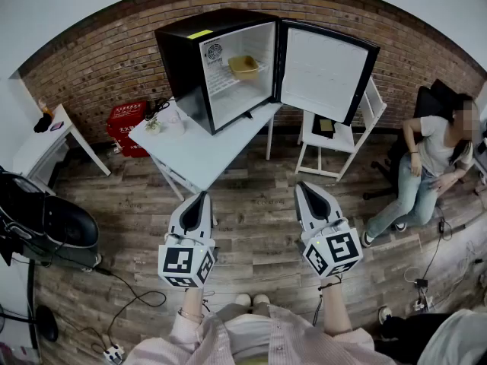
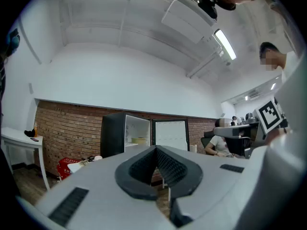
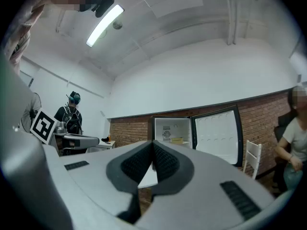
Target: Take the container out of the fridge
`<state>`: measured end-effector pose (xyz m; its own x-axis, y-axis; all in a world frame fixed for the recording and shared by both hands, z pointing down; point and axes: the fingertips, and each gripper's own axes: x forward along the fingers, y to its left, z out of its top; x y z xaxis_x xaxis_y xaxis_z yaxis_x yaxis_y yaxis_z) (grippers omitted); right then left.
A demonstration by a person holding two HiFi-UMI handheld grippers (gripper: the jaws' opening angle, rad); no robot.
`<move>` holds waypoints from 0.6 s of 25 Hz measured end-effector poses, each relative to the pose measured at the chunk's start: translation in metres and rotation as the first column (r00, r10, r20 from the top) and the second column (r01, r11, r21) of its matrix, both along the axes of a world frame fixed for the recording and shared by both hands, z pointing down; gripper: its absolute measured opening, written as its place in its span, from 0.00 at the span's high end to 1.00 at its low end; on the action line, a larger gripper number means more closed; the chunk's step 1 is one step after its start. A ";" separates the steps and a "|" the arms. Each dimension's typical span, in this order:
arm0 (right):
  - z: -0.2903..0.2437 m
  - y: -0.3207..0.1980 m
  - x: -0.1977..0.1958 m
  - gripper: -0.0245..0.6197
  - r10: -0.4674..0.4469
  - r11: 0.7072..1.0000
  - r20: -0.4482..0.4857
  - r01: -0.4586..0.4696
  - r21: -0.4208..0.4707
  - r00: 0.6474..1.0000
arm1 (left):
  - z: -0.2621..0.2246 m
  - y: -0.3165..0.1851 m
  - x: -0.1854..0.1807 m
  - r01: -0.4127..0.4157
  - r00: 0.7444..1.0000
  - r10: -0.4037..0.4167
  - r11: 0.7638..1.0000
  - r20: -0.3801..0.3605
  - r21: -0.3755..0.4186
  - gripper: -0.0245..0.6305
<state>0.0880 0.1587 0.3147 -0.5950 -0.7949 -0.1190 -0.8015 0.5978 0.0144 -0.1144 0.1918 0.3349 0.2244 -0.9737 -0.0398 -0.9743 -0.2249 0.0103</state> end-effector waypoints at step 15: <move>0.011 0.001 0.016 0.96 -0.039 0.999 0.016 0.039 -0.015 0.999 | 0.004 0.005 0.025 0.001 1.000 -0.001 1.000 0.012 -0.011 0.97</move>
